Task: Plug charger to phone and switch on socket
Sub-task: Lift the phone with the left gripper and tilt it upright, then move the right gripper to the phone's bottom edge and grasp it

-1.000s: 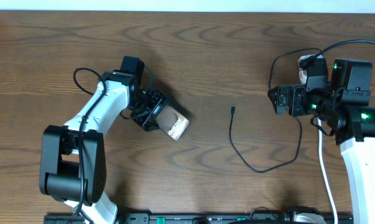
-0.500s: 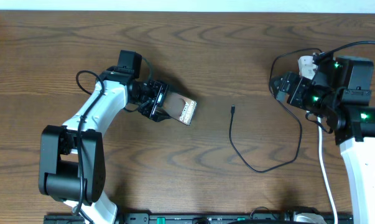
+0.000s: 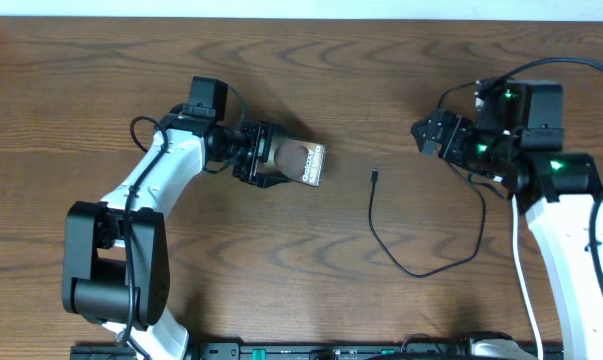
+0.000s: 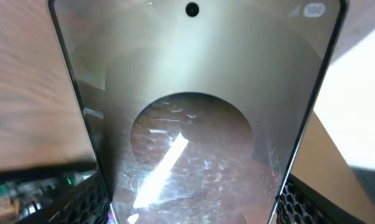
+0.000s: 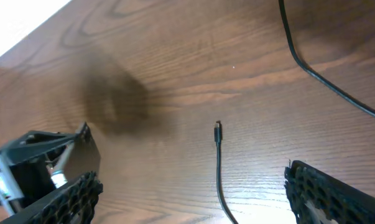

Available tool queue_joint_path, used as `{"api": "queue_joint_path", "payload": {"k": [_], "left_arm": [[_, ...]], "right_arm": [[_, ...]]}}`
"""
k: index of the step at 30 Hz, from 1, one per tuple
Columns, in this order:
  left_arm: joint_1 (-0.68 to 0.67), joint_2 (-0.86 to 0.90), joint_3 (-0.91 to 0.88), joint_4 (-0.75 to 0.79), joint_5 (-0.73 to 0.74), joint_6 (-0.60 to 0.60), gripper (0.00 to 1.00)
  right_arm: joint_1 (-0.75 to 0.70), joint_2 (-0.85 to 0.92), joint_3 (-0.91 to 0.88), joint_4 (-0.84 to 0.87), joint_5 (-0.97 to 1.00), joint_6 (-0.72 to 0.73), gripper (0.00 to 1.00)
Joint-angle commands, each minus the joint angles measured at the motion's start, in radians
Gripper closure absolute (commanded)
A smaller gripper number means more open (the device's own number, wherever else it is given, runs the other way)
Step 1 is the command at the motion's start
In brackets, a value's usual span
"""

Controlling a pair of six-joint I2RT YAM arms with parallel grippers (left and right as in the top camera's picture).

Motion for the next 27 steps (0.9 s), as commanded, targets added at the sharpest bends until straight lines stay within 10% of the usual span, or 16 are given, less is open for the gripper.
{"api": "queue_joint_path", "payload": {"k": [1, 13, 27], "left_arm": [[0.010, -0.034, 0.024, 0.017, 0.181, -0.060, 0.93], [0.010, -0.034, 0.024, 0.017, 0.314, -0.068, 0.93], [0.010, -0.034, 0.024, 0.016, -0.134, -0.073, 0.93]], "right_arm": [[0.006, 0.014, 0.012, 0.004, -0.003, 0.015, 0.06], [0.006, 0.021, 0.012, 0.023, -0.003, 0.015, 0.04], [0.101, 0.151, 0.011, 0.140, -0.239, -0.098, 0.01]]}}
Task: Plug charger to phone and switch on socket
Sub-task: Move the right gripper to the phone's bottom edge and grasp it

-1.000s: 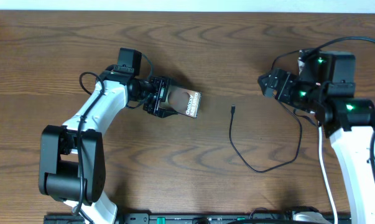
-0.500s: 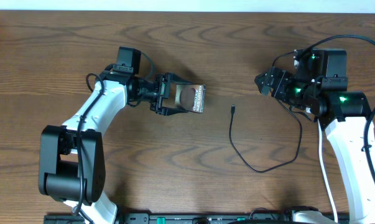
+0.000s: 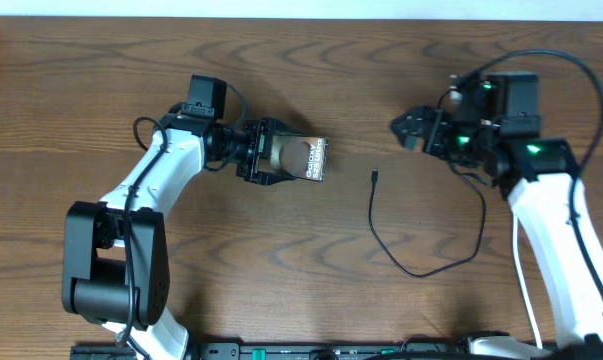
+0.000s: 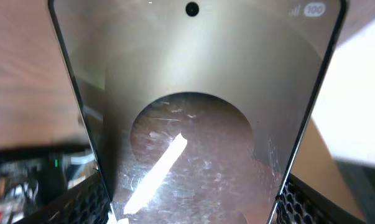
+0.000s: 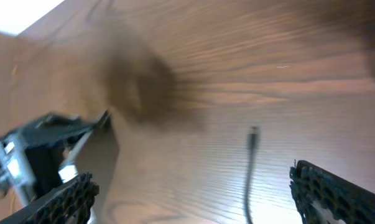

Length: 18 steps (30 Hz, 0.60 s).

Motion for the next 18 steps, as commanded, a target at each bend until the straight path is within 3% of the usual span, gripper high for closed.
{"api": "queue_joint_path", "payload": {"k": [1, 9, 12, 18], "left_arm": [[0.006, -0.034, 0.024, 0.004, -0.160, -0.019, 0.93], [0.006, -0.034, 0.024, 0.004, -0.175, -0.072, 0.93], [0.006, -0.034, 0.024, 0.004, -0.175, -0.080, 0.93], [0.006, -0.034, 0.024, 0.004, -0.163, -0.095, 0.93]], "right_arm": [[0.048, 0.060, 0.011, 0.045, -0.146, -0.063, 0.01], [0.167, 0.182, 0.011, 0.222, -0.249, -0.080, 0.06], [0.222, 0.212, 0.011, 0.269, -0.211, -0.075, 0.11], [0.313, 0.267, 0.011, 0.292, -0.090, -0.011, 0.12]]}}
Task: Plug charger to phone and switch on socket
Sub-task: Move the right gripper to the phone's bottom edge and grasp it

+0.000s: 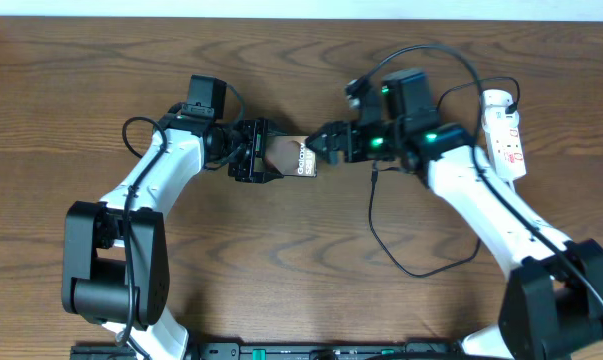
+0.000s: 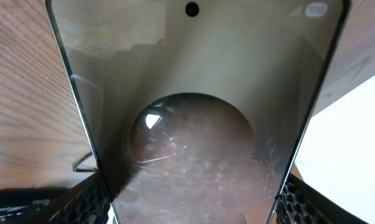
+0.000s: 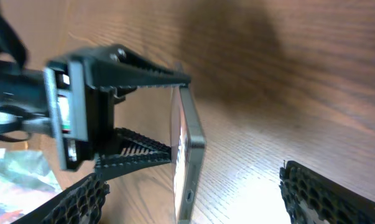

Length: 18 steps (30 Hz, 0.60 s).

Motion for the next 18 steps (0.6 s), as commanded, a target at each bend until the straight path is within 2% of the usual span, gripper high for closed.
{"api": "queue_joint_path", "payload": {"k": [1, 7, 12, 18], "left_arm": [[0.005, -0.034, 0.024, 0.005, 0.021, -0.018, 0.92], [0.005, -0.034, 0.024, 0.005, 0.093, -0.028, 0.92], [0.005, -0.034, 0.024, 0.005, 0.146, -0.028, 0.93], [0.005, -0.034, 0.024, 0.005, 0.156, -0.029, 0.93]], "right_arm": [[0.046, 0.035, 0.011, 0.017, 0.055, 0.029, 0.12], [0.120, 0.069, 0.011, 0.071, 0.153, 0.028, 0.16], [0.153, 0.086, 0.011, 0.138, 0.161, 0.029, 0.31], [0.171, 0.101, 0.011, 0.142, 0.196, 0.090, 0.43]]}}
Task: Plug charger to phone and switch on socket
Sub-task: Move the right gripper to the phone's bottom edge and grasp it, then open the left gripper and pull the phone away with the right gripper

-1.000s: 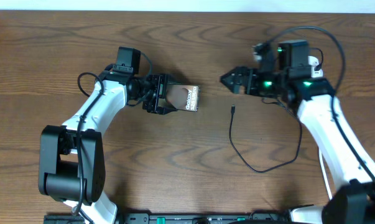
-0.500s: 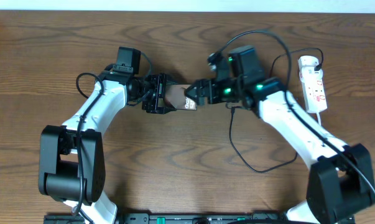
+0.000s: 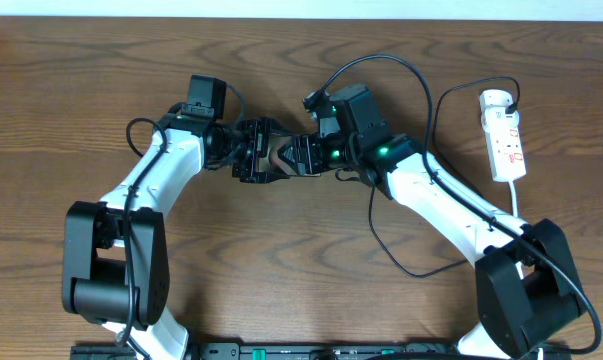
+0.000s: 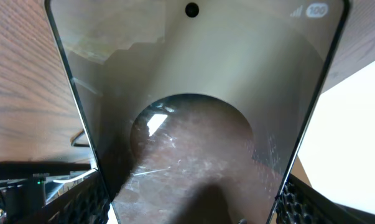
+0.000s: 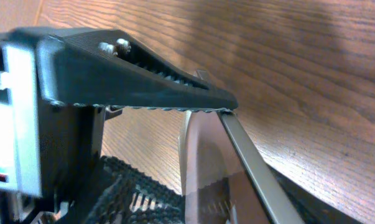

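Note:
The phone (image 3: 274, 158) is held above the table at centre left, and my left gripper (image 3: 256, 163) is shut on its edges. Its glossy screen (image 4: 193, 112) fills the left wrist view between the left fingers (image 4: 81, 205). My right gripper (image 3: 301, 158) is open at the phone's free end, and the right wrist view shows the phone edge (image 5: 237, 155) close up between its jaws. The black charger cable (image 3: 413, 274) lies looped on the table, its plug end by my right arm. The white socket strip (image 3: 505, 134) lies at the far right.
The wooden table (image 3: 281, 280) carries only the cable and the strip. The strip's white lead (image 3: 516, 235) runs toward the front edge under my right arm. A black robot cable (image 3: 381, 60) arcs above the right wrist.
My right gripper has moved further left and now sits around the phone's free end. The left gripper still holds the phone in the same place. A dark shape now shows at the bottom of the screen.
My left gripper held the phone at centre left throughout. My right gripper was first open at the far right, near the strip. It then stood a little further left, then beside the phone over the cable's plug end, and now at the phone itself.

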Available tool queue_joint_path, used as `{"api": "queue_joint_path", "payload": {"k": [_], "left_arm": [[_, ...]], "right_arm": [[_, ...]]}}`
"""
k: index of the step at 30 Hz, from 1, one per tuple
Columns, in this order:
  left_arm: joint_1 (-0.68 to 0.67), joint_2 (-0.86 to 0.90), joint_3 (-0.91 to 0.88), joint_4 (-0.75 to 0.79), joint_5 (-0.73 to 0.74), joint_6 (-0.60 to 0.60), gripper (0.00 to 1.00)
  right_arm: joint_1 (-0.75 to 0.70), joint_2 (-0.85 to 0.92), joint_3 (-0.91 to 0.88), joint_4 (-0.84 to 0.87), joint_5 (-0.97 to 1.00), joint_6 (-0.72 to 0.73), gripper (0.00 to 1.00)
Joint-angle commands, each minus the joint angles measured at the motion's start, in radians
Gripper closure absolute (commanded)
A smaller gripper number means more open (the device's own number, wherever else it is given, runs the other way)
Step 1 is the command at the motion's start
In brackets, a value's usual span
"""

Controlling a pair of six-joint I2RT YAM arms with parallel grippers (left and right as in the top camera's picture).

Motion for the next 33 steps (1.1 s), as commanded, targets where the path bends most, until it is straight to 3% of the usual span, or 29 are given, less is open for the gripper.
{"api": "queue_joint_path", "payload": {"k": [1, 9, 22, 33], "left_arm": [[0.005, -0.034, 0.024, 0.004, 0.055, -0.006, 0.92], [0.005, -0.034, 0.024, 0.004, 0.055, -0.006, 0.93], [0.005, -0.034, 0.024, 0.005, 0.054, -0.018, 0.93], [0.005, -0.034, 0.024, 0.004, 0.055, -0.018, 0.92]], "right_arm": [[0.011, 0.016, 0.011, 0.002, 0.033, 0.039, 0.44], [0.011, 0.016, 0.011, 0.002, 0.054, 0.065, 0.62], [0.012, 0.016, 0.011, 0.002, 0.035, 0.080, 0.76], [0.011, 0.016, 0.011, 0.006, 0.027, 0.091, 0.99]]}}
